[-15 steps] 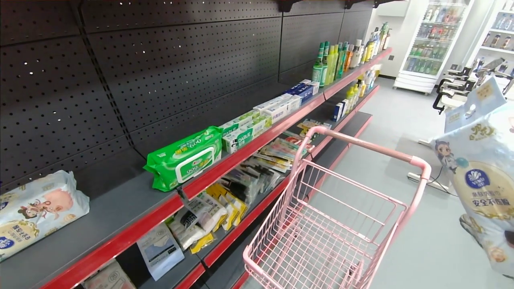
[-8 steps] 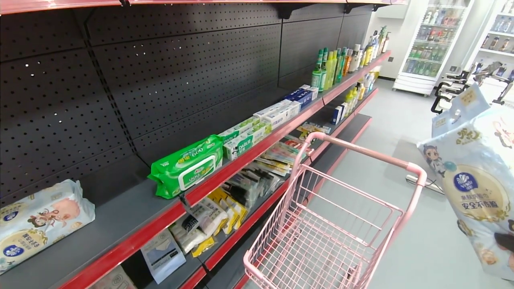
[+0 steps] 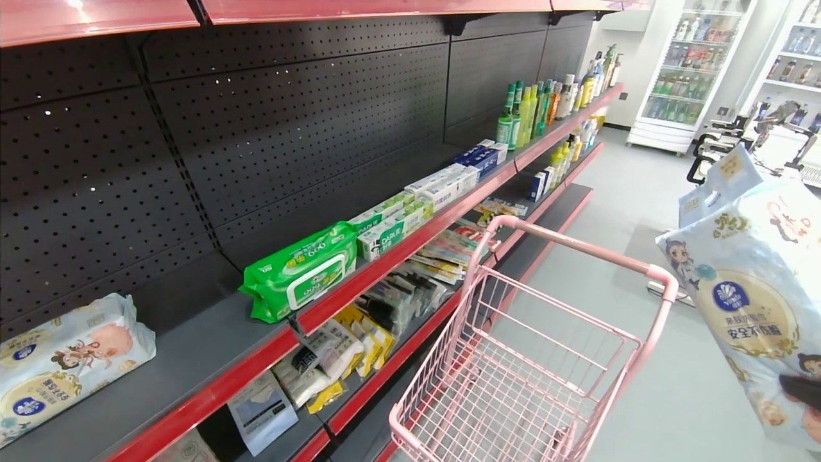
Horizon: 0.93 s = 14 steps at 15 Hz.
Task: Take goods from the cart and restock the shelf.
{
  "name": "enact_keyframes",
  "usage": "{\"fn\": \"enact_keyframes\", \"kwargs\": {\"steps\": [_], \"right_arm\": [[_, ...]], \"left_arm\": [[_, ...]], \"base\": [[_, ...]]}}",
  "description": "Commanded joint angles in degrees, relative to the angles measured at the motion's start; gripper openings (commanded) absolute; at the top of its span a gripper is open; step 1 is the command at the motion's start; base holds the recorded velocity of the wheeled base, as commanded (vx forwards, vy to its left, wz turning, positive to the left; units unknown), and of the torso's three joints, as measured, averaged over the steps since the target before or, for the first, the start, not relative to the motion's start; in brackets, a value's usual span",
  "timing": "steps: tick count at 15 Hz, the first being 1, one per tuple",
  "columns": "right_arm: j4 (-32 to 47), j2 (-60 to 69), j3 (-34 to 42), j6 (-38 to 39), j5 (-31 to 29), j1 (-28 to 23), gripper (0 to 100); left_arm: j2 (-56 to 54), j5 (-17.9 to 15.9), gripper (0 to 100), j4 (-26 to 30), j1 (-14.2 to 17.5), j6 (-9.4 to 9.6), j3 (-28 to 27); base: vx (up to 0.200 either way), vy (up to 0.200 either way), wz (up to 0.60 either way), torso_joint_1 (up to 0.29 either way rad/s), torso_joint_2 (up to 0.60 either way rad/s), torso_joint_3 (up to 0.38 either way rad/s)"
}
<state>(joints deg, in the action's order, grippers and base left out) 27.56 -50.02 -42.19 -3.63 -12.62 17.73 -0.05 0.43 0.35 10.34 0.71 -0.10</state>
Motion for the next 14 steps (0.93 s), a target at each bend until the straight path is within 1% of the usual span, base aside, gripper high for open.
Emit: {"fn": "enact_keyframes", "kwargs": {"steps": [1,14], "right_arm": [[-0.1,-0.5,0.1,-0.3,0.1,-0.1,0],[0.0,3.0,1.4,-0.7,-0.1,-0.2,0]], "left_arm": [[0.0,0.0,100,0.0,0.0,0.00,0.0],[0.0,0.0,100,0.0,0.0,0.00,0.0]], "base": [[0.000,0.000,0.60,0.002,-0.01,0.007],[0.000,0.000,0.60,0.006,0.00,0.001]]}}
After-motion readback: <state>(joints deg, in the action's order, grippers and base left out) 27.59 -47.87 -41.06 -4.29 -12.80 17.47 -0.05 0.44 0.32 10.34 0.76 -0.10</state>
